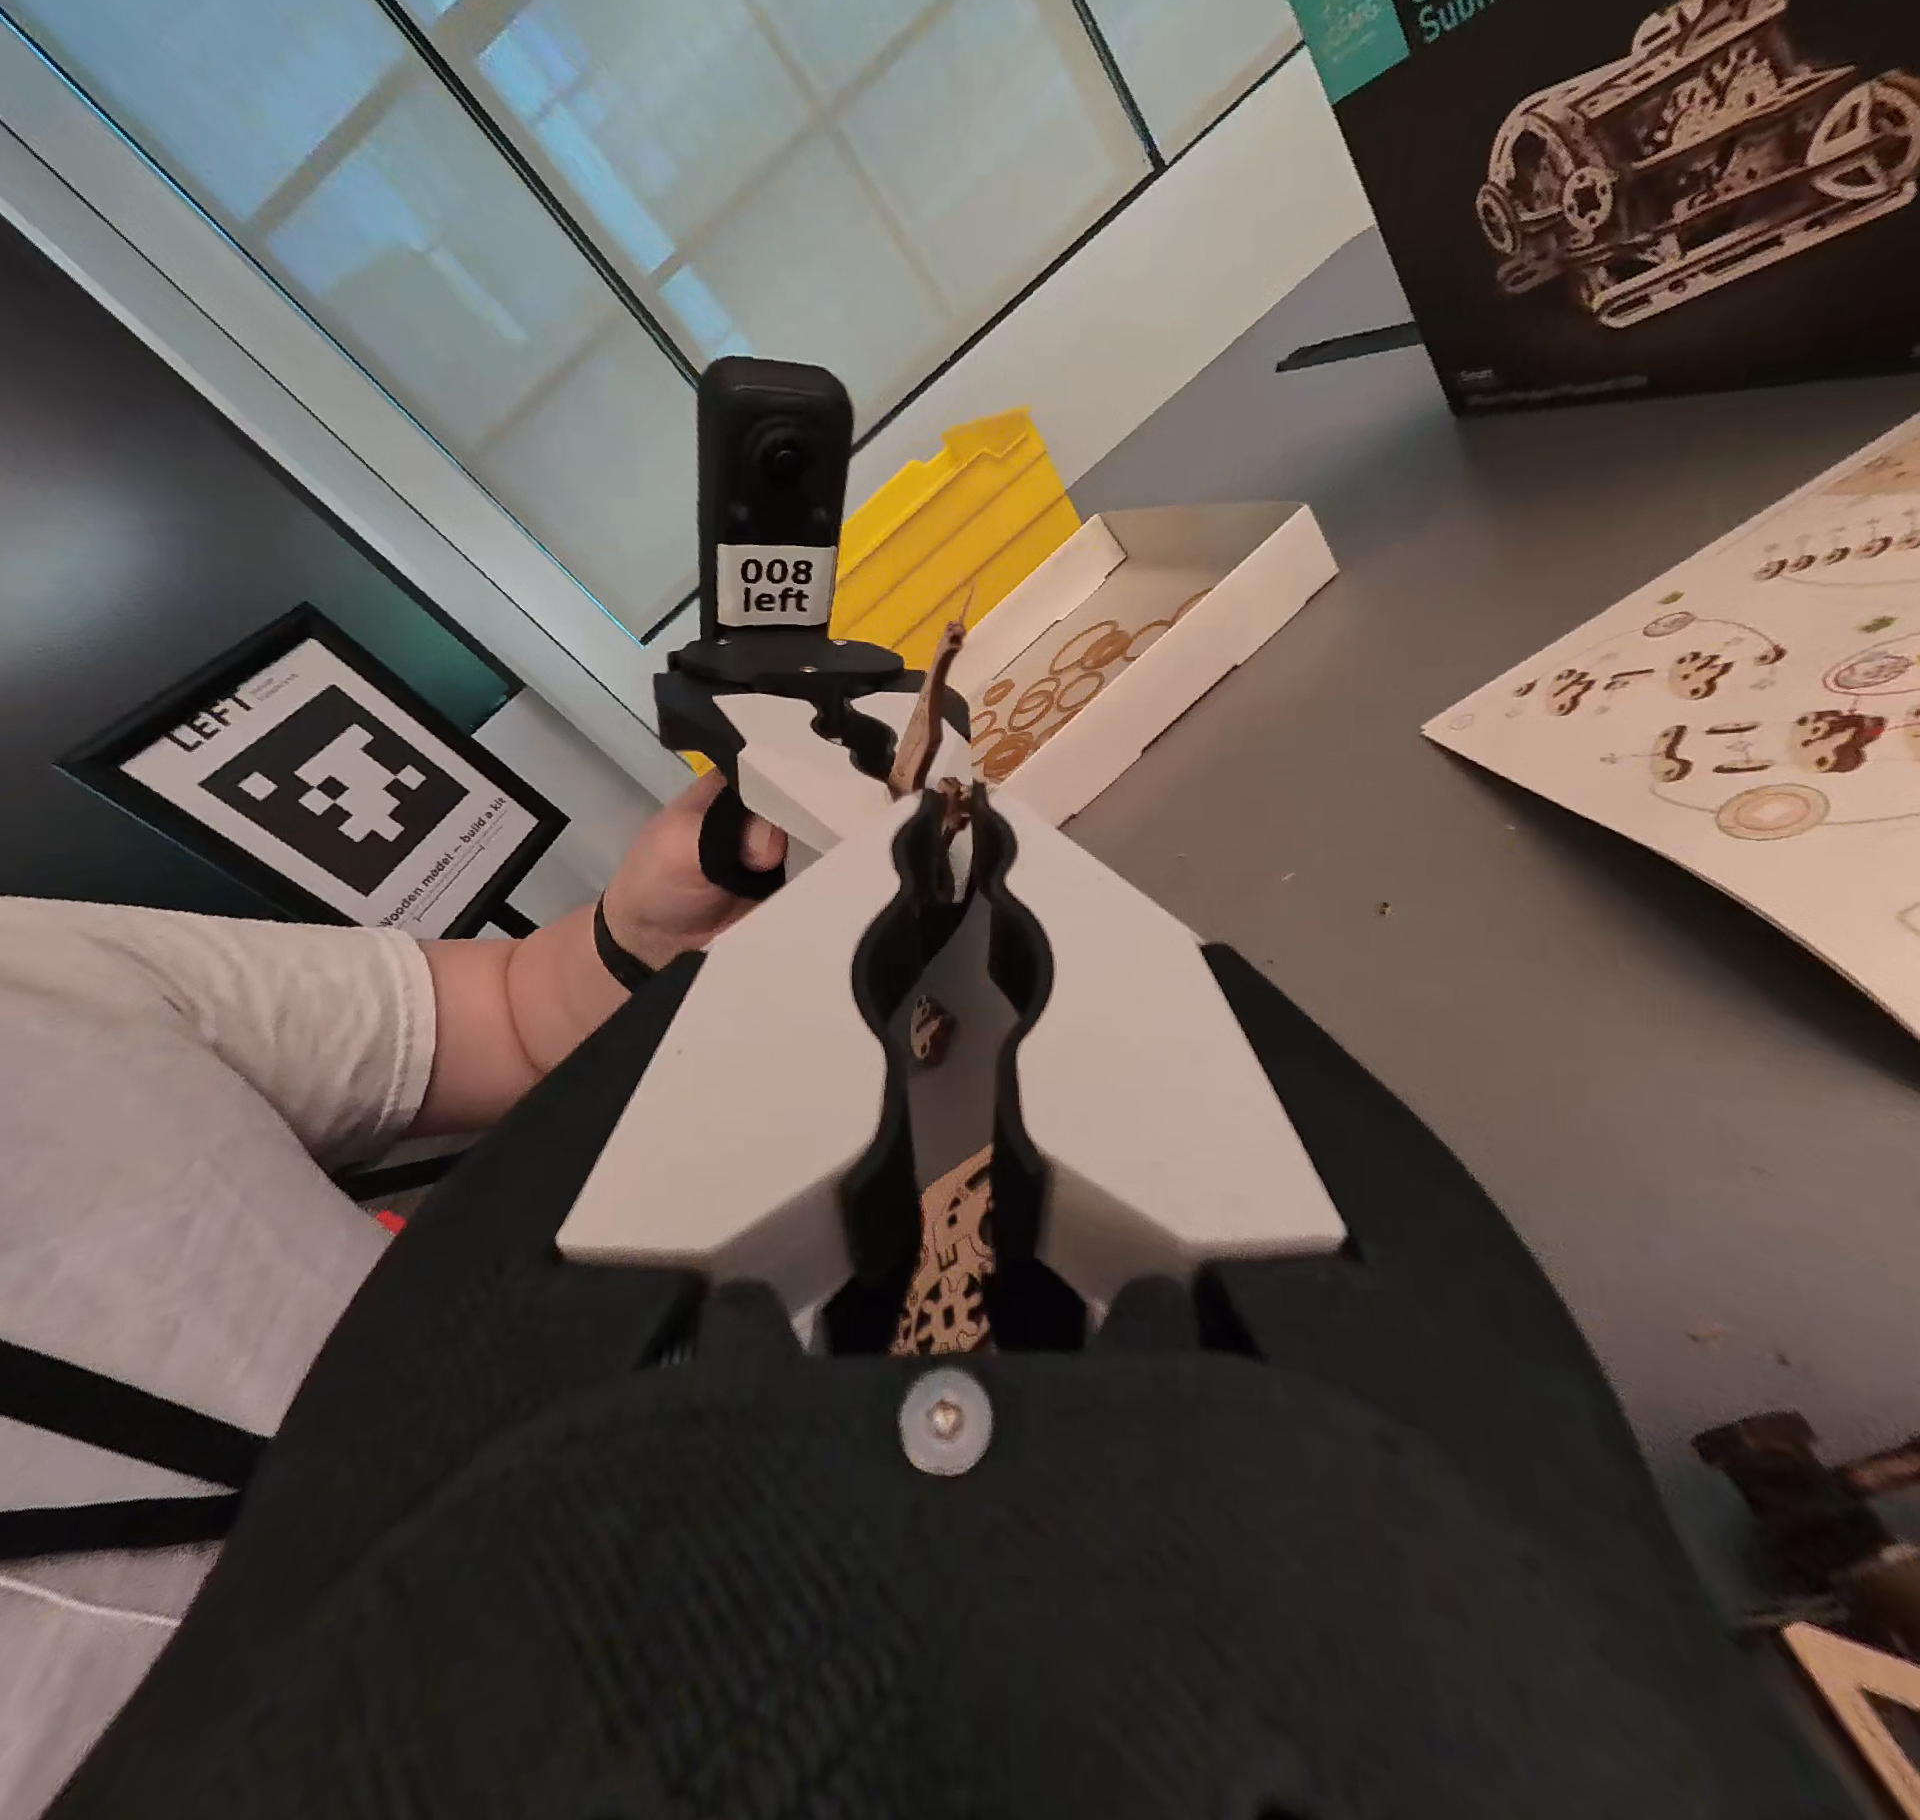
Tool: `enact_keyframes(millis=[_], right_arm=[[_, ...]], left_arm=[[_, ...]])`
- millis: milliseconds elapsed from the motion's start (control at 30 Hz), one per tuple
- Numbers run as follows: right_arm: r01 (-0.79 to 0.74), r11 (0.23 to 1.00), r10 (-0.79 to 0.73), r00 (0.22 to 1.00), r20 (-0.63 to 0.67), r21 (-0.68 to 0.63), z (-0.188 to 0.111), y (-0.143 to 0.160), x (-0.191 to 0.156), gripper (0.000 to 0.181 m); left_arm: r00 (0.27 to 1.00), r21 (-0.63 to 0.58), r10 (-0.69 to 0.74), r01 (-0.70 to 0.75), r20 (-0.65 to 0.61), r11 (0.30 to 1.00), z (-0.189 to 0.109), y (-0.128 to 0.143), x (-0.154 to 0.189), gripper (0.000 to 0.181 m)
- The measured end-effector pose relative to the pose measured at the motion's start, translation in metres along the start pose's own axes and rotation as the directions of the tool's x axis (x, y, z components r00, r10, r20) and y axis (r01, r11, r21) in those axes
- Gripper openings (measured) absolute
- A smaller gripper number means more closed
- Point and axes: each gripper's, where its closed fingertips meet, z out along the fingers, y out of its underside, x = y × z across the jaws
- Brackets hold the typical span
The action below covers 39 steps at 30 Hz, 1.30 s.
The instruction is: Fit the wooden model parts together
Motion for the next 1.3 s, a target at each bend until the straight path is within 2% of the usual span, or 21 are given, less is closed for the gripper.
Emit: enact_keyframes(millis=[467, 733, 900, 1067, 1200, 1300], right_arm=[[-0.088, 0.996, 0.088, 0.996, 0.002, -0.024, 0.002, 0.007, 0.005, 0.004], [-0.050, 0.999, 0.050, 0.998, -0.044, 0.009, 0.001, 0.006, 0.005, 0.004], [-0.040, 0.998, 0.045, 0.994, -0.100, 0.051, 0.001, 0.005, 0.008, 0.004], [0.042, 0.998, -0.035, 0.990, -0.135, 0.047, 0.001, 0.005, 0.007, 0.005], [0.223, 0.975, -0.220, 0.953, -0.210, -0.012, 0.002, 0.005, 0.006, 0.006], [0.330, 0.942, -0.336, 0.905, -0.261, -0.066, 0.002, 0.006, 0.007, 0.006]], left_arm=[[0.995, -0.018, 0.061, -0.060, 0.075, 0.998, 0.002, 0.003, -0.006, 0.000], [0.947, -0.053, 0.258, -0.252, 0.192, 0.966, 0.003, 0.003, -0.007, 0.000], [0.920, -0.064, 0.306, -0.299, 0.246, 0.952, 0.003, 0.002, -0.011, 0.000], [0.922, -0.057, 0.296, -0.291, 0.248, 0.955, 0.002, 0.001, -0.010, 0.000], [0.962, -0.022, 0.197, -0.196, 0.190, 0.980, 0.002, 0.001, -0.009, 0.000], [0.969, -0.017, 0.174, -0.174, 0.176, 0.985, 0.002, 0.001, -0.008, 0.000]])
